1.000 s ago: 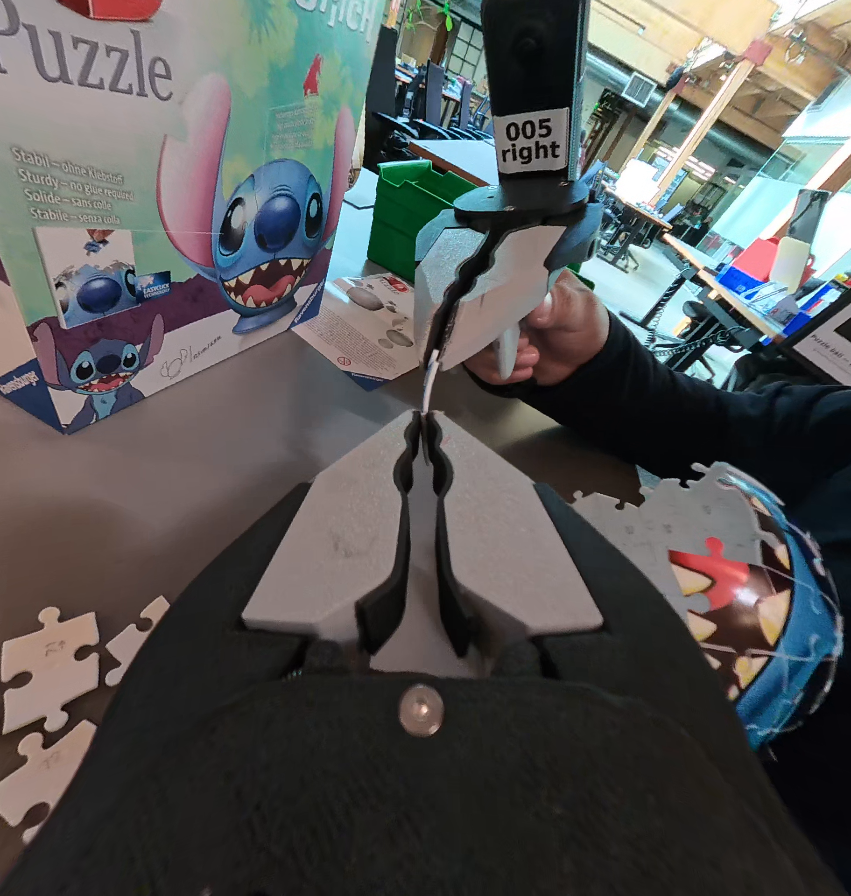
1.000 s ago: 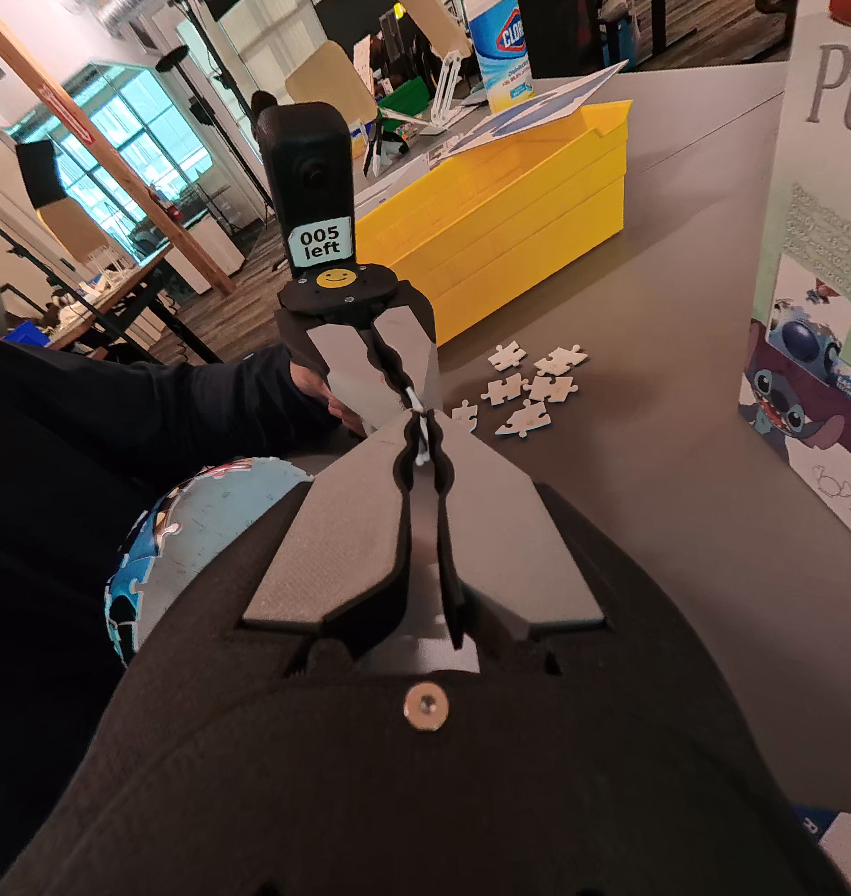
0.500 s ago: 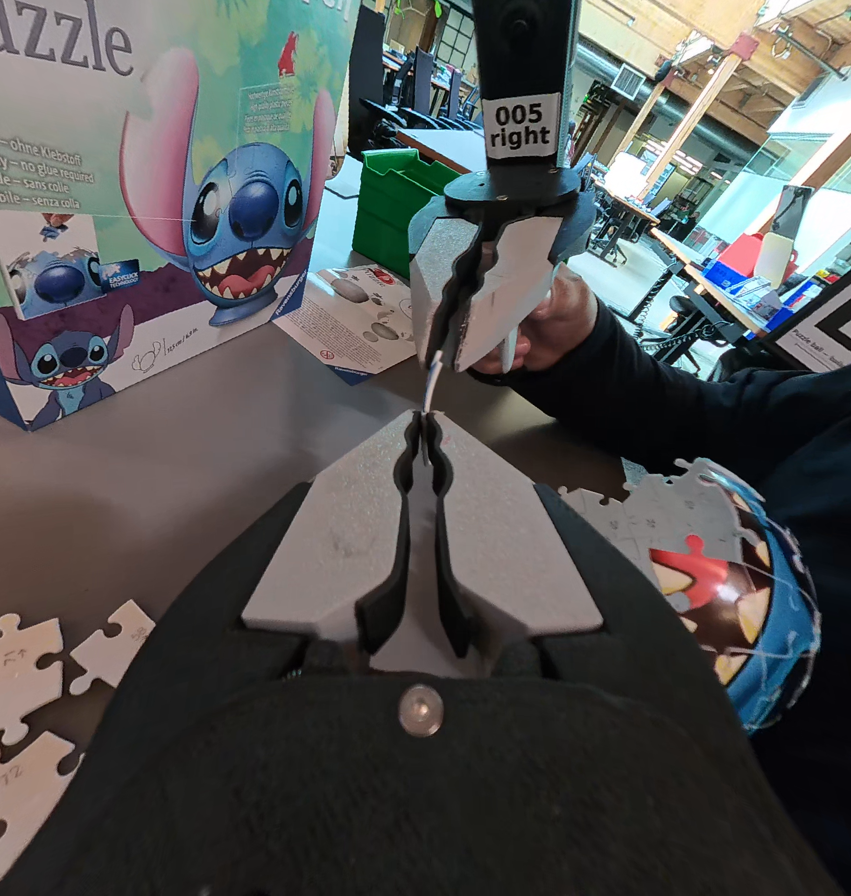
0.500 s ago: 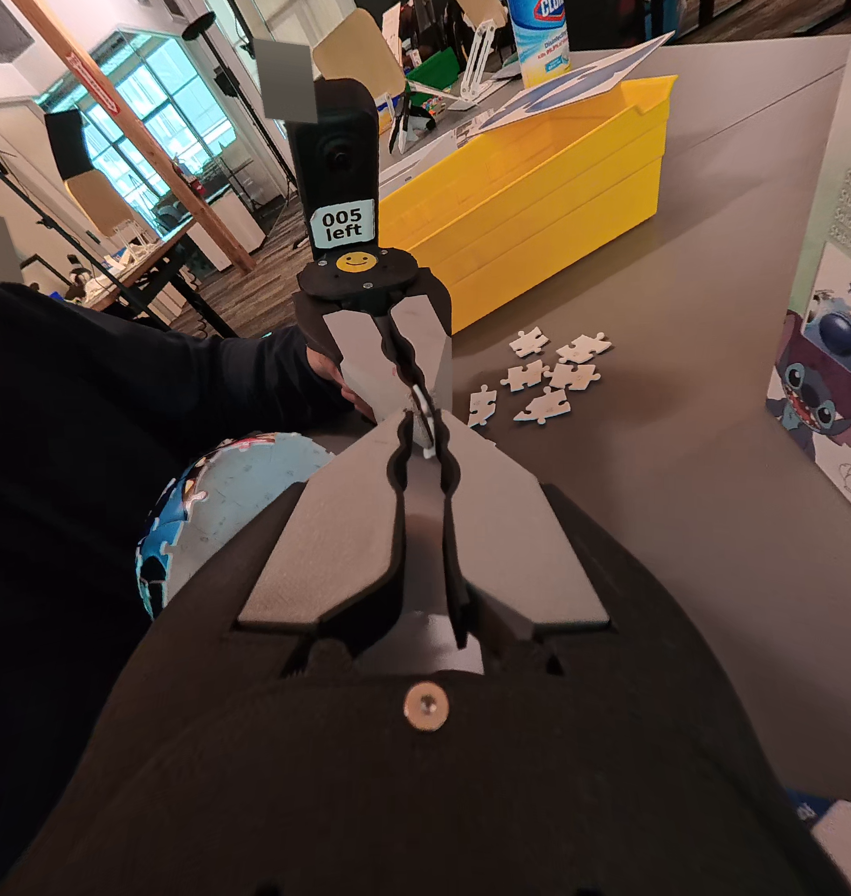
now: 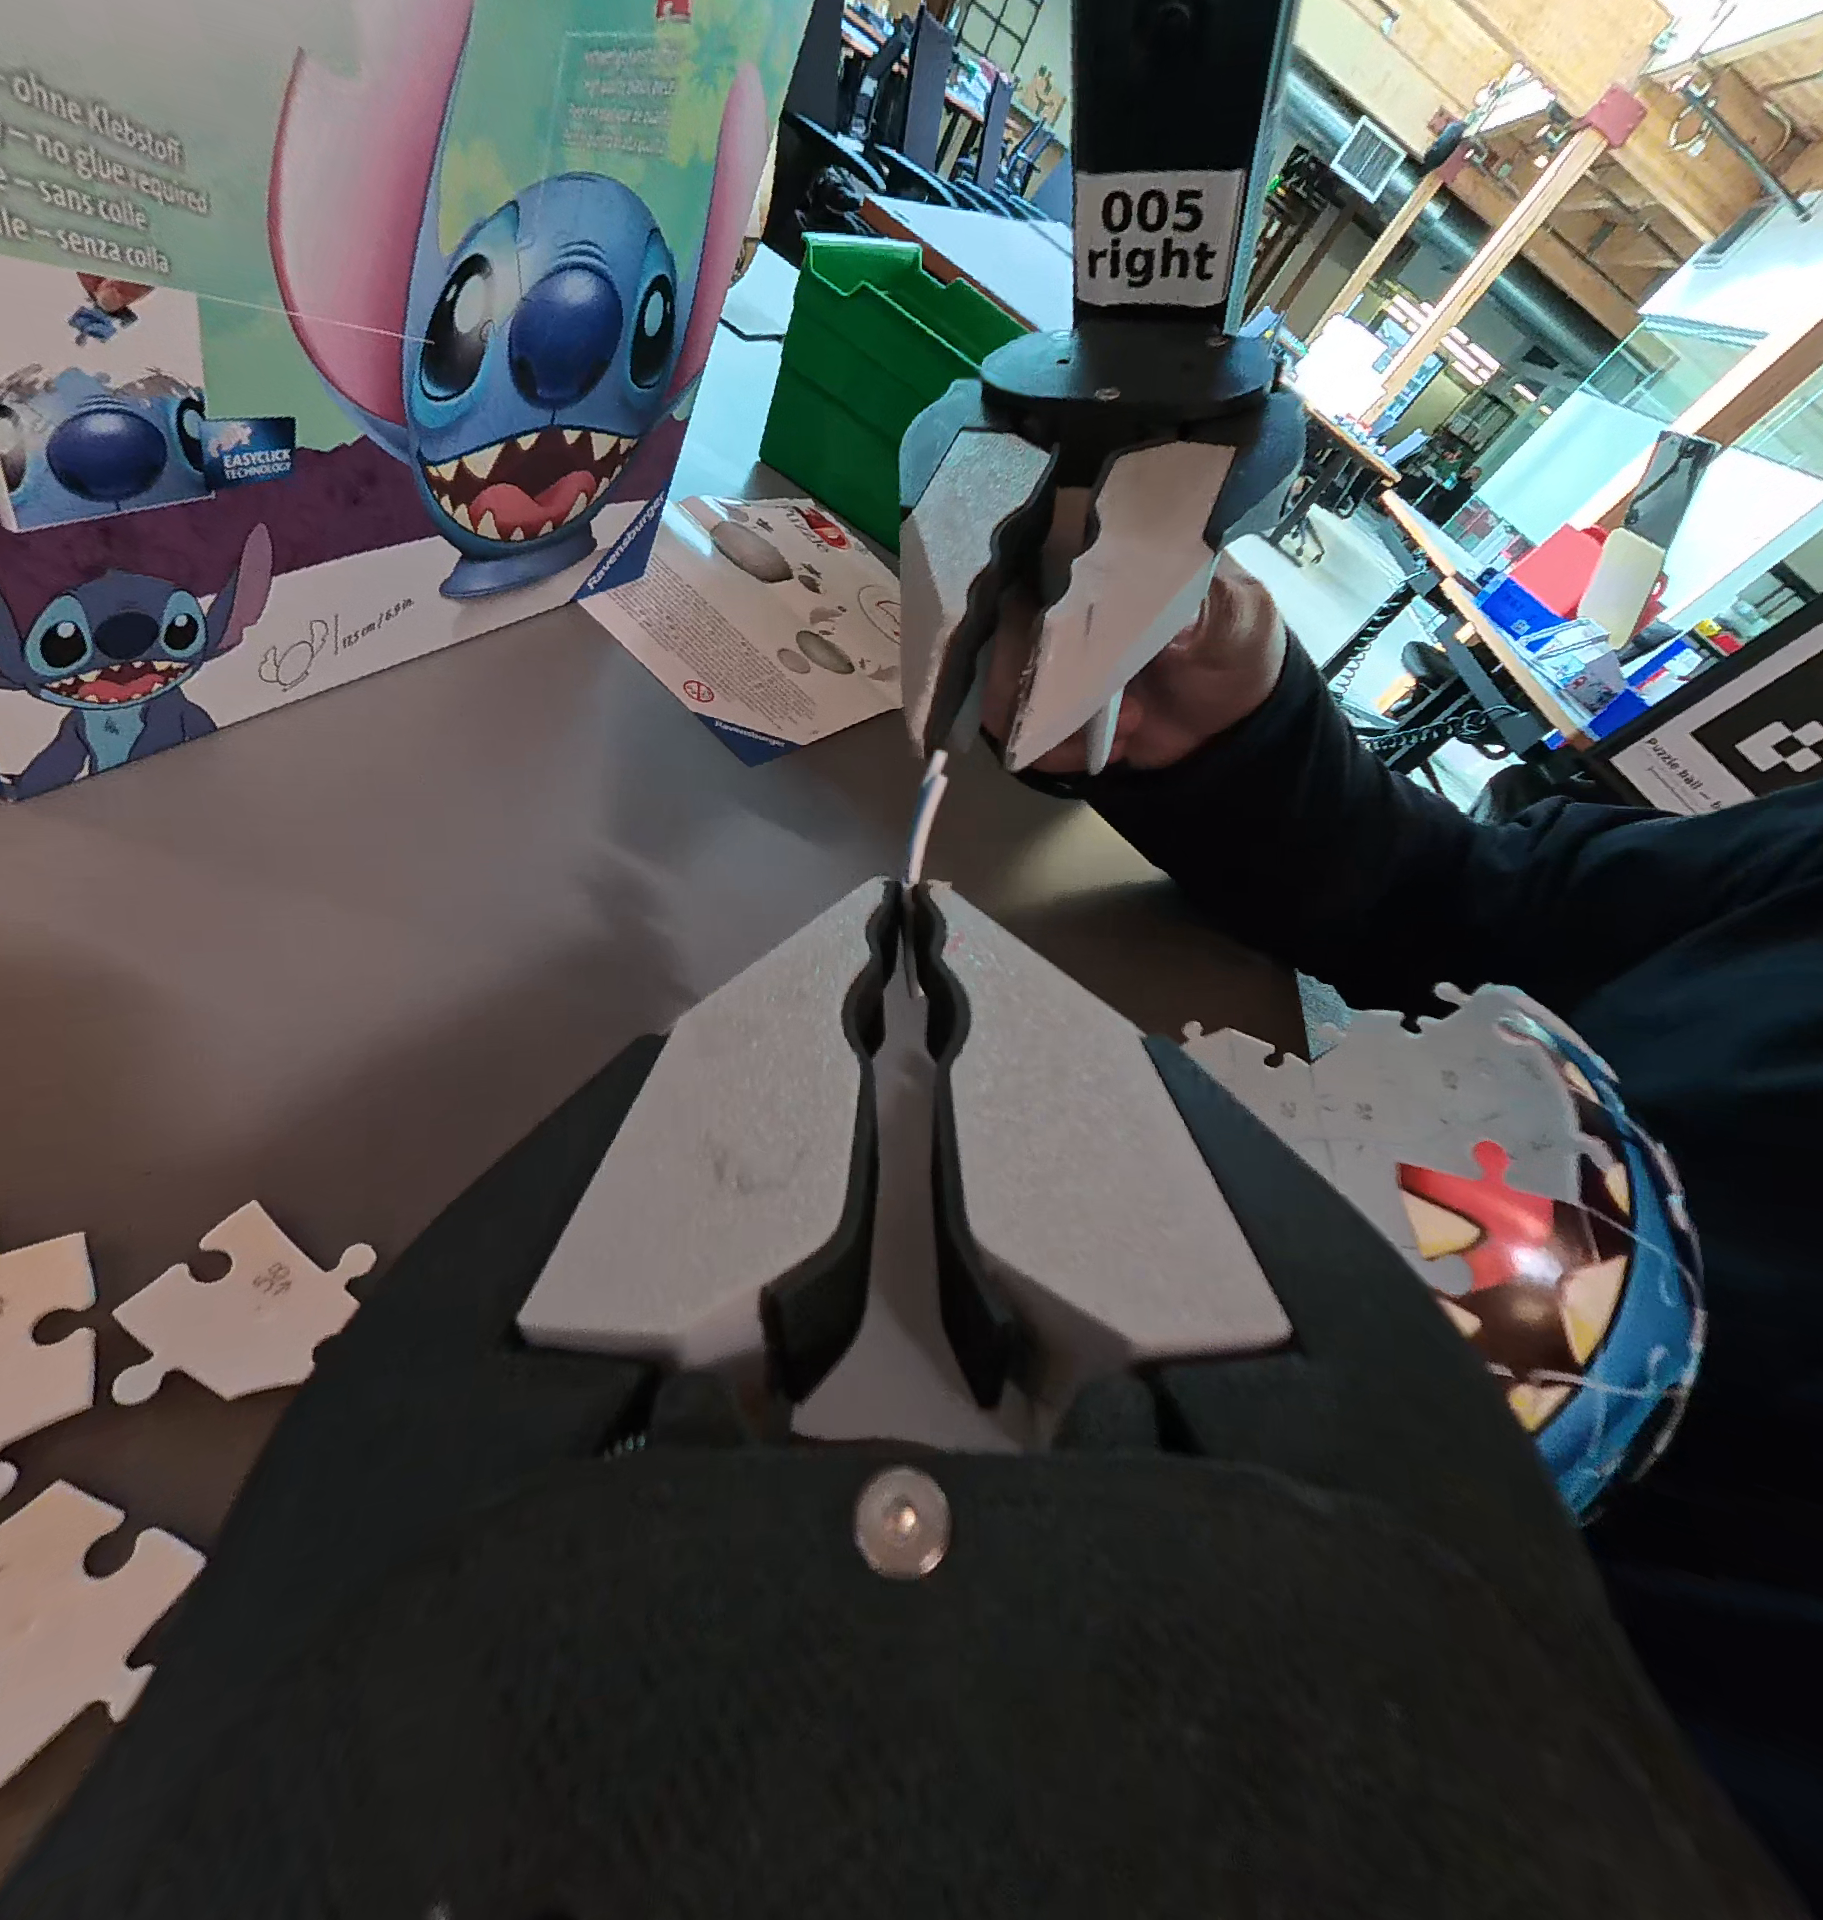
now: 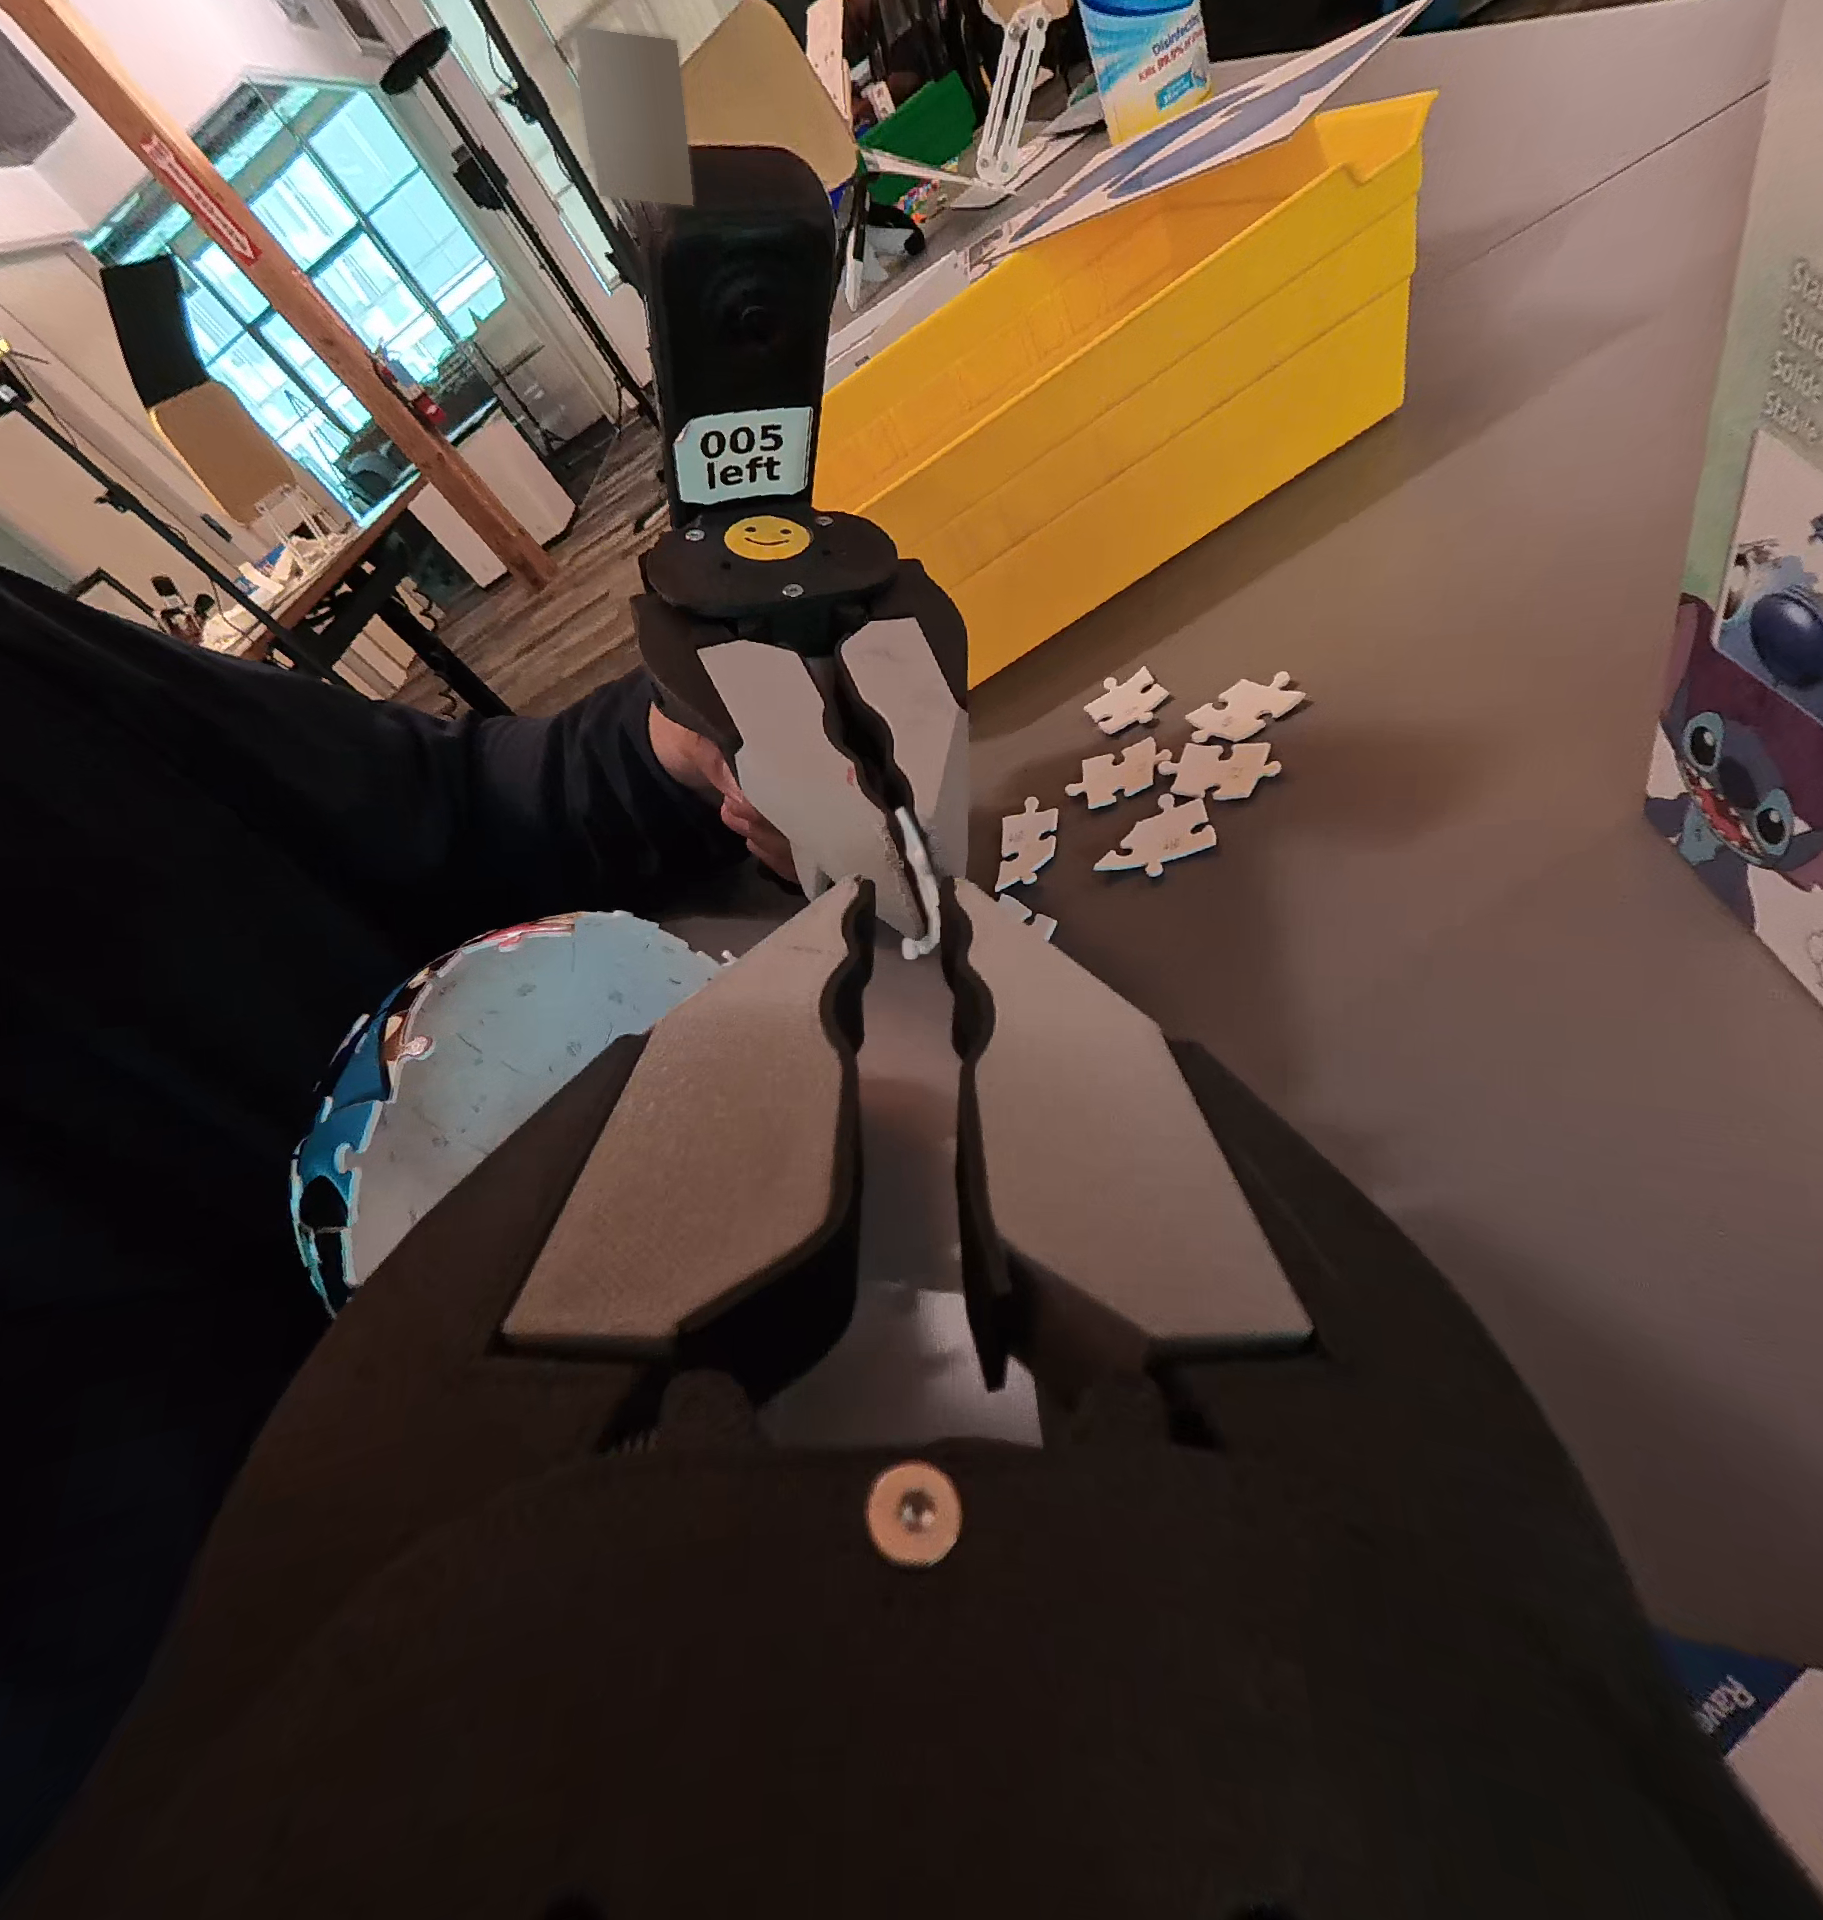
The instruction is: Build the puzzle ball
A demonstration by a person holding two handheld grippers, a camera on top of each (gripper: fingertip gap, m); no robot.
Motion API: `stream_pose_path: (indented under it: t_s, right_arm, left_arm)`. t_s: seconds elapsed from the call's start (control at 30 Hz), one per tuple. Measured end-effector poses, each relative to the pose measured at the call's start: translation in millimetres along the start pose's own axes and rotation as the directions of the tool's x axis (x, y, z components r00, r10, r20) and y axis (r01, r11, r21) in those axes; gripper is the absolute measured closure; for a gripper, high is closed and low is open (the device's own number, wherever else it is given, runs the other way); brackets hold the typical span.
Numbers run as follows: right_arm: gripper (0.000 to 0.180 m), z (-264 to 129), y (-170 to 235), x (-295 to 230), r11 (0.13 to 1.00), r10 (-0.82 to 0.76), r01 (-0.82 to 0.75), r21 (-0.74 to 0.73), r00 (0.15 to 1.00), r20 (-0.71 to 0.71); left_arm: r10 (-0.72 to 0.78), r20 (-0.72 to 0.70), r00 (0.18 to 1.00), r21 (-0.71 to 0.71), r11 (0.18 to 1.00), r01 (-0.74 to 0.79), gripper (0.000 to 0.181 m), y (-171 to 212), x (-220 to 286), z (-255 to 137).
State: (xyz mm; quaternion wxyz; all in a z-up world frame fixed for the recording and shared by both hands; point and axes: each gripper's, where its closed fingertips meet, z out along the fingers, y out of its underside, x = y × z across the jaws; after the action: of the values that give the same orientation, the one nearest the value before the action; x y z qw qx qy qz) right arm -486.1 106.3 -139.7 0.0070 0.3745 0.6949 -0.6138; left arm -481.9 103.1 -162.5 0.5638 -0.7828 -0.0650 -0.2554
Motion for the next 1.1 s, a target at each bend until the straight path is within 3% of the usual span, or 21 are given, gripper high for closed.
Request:
stream_pose_path:
  t_s: [0.5,0.67,1.1]
  right_arm:
    - [0.18,11.5,9.1,-3.4,0.998,-0.046,0.045,-0.045,0.999,-0.018]
    - [0.18,5.0,4.8,-1.6,0.998,-0.05,0.049,-0.035,0.998,-0.047]
    - [0.18,-8.8,13.5,15.2,0.988,-0.118,0.097,-0.122,0.976,-0.185]
  left_arm:
    - [-0.015,-0.054,0.998,-0.013,1.0,0.014,0.179,2.0,11.0,3.4]
    - [-0.013,0.002,1.0,-0.017,1.0,0.013,0.158,-1.4,-1.4,-4.3]
    - [-0.01,0.115,0.993,-0.039,0.999,0.014,0.159,6.2,-30.5,-6.9]
